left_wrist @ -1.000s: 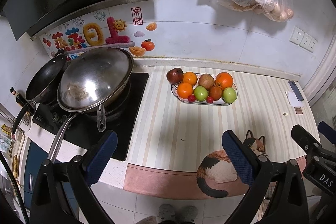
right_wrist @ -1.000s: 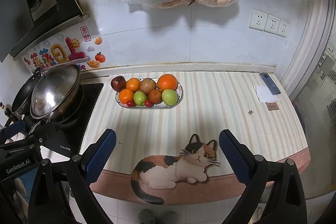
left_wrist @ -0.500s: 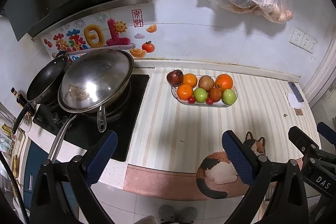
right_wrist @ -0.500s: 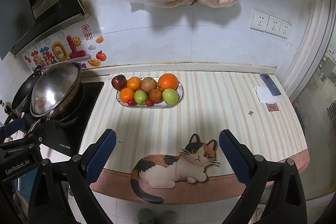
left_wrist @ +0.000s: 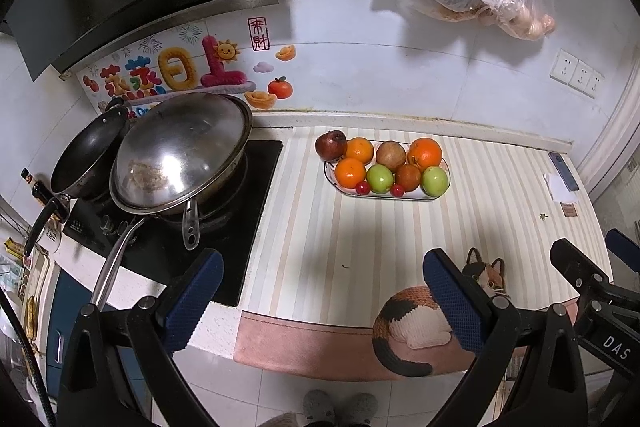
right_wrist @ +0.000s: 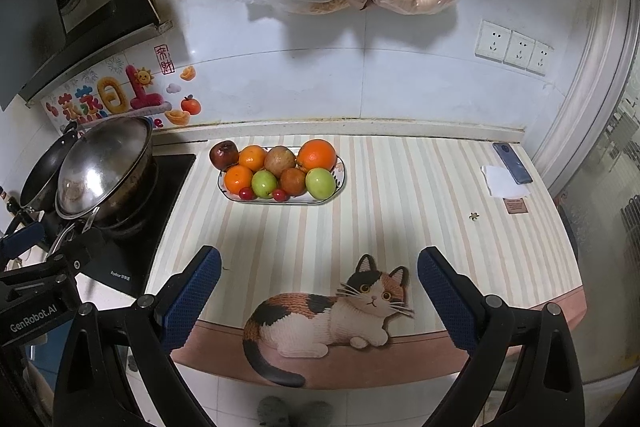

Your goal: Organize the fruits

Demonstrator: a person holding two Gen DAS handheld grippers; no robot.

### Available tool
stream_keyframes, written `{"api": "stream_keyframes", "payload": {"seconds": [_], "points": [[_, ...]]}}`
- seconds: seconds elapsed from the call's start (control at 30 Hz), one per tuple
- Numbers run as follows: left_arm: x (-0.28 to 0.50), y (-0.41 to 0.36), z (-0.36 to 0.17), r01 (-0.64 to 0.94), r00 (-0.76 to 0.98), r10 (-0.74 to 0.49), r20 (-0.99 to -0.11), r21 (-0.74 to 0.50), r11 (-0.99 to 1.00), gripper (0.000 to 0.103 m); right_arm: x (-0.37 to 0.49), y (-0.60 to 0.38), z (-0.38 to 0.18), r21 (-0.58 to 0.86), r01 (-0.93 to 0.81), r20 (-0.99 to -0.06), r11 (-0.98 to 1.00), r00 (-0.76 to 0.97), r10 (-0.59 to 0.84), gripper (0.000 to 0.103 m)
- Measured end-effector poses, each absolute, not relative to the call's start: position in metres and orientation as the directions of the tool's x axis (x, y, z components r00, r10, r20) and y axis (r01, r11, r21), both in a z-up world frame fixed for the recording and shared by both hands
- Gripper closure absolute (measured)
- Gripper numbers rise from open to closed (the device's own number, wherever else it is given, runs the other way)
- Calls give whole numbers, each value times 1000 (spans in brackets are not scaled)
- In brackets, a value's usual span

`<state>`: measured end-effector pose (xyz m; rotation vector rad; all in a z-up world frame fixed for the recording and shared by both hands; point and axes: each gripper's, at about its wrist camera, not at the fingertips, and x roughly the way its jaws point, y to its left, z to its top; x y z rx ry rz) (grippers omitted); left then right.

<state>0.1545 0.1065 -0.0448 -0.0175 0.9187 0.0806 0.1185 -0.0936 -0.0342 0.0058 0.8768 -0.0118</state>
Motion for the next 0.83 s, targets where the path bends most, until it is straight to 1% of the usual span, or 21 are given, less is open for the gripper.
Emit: {"api": "stream_keyframes", "payload": {"seconds": [0.83], "points": [[151, 108, -46, -77, 603, 55, -796, 10, 997, 1, 120, -99, -34, 7, 1, -770, 1000, 638, 4, 2]]}}
